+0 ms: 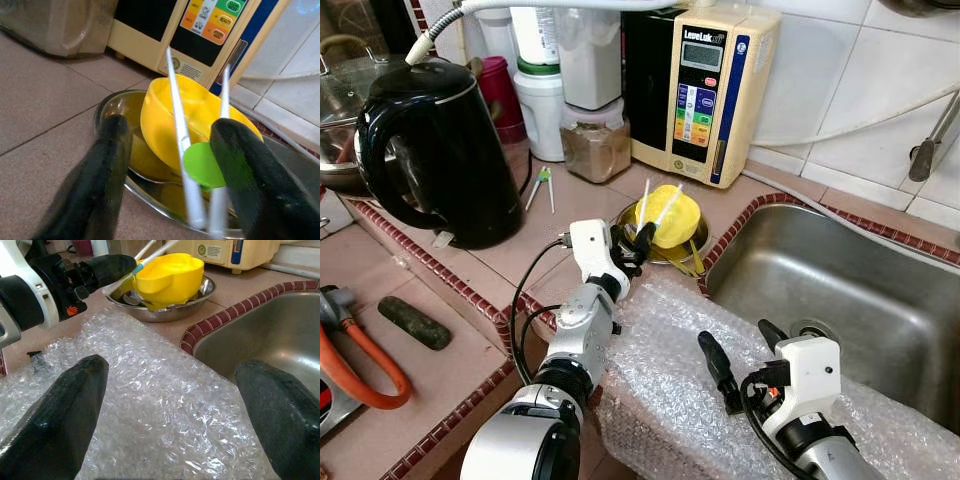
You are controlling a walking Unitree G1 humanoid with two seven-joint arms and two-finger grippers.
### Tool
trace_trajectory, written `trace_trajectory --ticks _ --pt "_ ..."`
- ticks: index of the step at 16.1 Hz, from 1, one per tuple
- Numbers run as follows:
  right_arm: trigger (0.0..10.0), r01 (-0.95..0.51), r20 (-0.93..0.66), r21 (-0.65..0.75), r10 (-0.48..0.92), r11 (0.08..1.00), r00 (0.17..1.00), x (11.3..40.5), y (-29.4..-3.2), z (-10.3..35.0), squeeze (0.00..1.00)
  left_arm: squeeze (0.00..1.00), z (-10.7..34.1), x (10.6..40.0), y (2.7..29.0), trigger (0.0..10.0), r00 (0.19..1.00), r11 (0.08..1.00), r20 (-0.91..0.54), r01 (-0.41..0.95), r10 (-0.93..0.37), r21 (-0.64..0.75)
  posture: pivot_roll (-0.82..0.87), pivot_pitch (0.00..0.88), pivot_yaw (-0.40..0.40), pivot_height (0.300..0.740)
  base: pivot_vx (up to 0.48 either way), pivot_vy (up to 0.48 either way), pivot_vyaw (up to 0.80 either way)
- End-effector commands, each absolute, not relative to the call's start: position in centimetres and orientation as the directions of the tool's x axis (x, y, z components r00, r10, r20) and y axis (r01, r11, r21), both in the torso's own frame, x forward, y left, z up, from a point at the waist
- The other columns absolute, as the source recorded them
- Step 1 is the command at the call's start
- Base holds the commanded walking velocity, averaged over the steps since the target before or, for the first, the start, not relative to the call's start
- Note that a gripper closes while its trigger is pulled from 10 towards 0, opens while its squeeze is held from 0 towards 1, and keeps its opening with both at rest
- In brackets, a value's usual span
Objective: Kitchen organization
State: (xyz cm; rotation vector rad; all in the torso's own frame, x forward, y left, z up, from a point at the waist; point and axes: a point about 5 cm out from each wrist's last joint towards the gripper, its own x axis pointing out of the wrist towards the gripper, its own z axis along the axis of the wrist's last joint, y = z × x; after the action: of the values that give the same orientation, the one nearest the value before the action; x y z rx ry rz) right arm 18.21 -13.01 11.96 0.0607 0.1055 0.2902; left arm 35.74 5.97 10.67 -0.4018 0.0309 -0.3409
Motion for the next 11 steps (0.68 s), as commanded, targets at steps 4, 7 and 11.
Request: trace_trajectory --ticks 4,7,11 --pt "10.0 -0.290 -0.082 0.066 0.295 0.955 0.952 18.69 -13.08 12.12 0.00 0.00 12.08 36.33 4.56 0.0 0.936 0.827 0.062 0.335 -0.346 -0.452 -0.10 0.000 0.037 0.740 0.000 0.000 0.00" --pt "10.0 -0.301 -0.082 0.060 0.305 0.952 0.949 18.83 -12.92 12.02 0.00 0.00 12.40 36.46 4.31 0.0 0.920 0.781 0.072 0.365 -0.384 -0.507 -0.09 0.000 0.032 0.740 0.000 0.000 0.00" --pt "10.0 -0.308 -0.085 0.058 0.312 0.950 0.946 18.90 -12.71 11.86 0.00 0.00 11.80 36.24 4.23 0.0 0.911 0.768 0.045 0.372 -0.411 -0.521 -0.08 0.000 0.037 0.740 0.000 0.000 0.00"
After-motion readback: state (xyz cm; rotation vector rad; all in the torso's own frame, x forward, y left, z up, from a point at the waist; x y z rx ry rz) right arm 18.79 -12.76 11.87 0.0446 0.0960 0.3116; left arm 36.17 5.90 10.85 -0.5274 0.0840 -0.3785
